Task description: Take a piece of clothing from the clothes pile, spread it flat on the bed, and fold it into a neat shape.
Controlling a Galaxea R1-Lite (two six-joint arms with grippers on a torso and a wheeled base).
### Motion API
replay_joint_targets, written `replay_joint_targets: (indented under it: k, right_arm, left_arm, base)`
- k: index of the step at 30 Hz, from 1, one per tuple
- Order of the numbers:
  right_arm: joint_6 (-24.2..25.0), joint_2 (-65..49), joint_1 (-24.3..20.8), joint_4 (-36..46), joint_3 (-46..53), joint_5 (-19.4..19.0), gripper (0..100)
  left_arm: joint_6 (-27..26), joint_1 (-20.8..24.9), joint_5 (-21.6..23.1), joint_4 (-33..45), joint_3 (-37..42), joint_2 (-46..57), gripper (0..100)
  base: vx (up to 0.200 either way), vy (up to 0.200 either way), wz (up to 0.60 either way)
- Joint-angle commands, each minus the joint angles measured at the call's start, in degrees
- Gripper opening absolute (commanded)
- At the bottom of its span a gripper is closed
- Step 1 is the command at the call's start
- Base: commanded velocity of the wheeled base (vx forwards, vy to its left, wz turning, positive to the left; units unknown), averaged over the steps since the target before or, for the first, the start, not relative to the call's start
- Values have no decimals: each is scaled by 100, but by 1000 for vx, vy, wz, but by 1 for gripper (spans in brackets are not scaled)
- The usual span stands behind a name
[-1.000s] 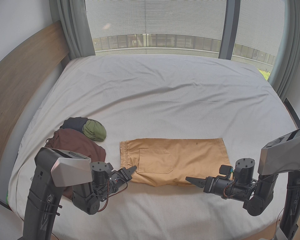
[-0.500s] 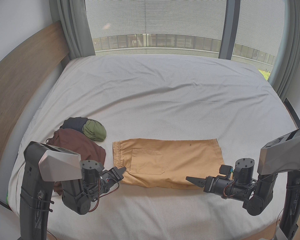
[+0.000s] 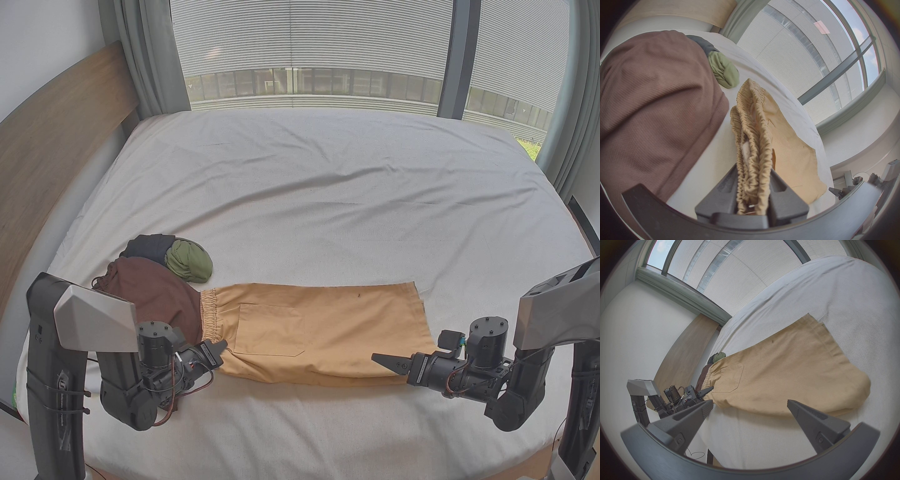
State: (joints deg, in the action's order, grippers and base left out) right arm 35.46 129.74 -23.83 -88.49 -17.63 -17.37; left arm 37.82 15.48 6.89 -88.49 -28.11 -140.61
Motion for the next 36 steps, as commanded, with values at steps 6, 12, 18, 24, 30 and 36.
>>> replay_joint_targets:
  k: [6,12,18,24,30,36]
  right_arm:
    - [-4,60,-16,-1,-21,6,100]
    - [-4,69,-25,-1,-21,6,100]
    - [-4,121,-34,-1,-21,6,100]
    - [-4,139,-51,-1,-21,6,100]
    - [-4,148,-60,-1,-21,6,100]
    - [-4,148,-69,-1,-21,6,100]
  left_arm:
    - [-283,-397,14,-1,456,376,0]
    - [-653,-590,14,-1,605,420,0]
    - [-855,-775,14,-1,772,552,0]
    - [-872,-748,14,7,790,736,0]
    - [-1145,-617,14,7,755,798,0]
    - [-1145,-388,14,-1,711,895,0]
  base:
    - [0,0,0]
    - [0,0,0]
    - [0,0,0]
    - [0,0,0]
    - [0,0,0]
    - [0,0,0]
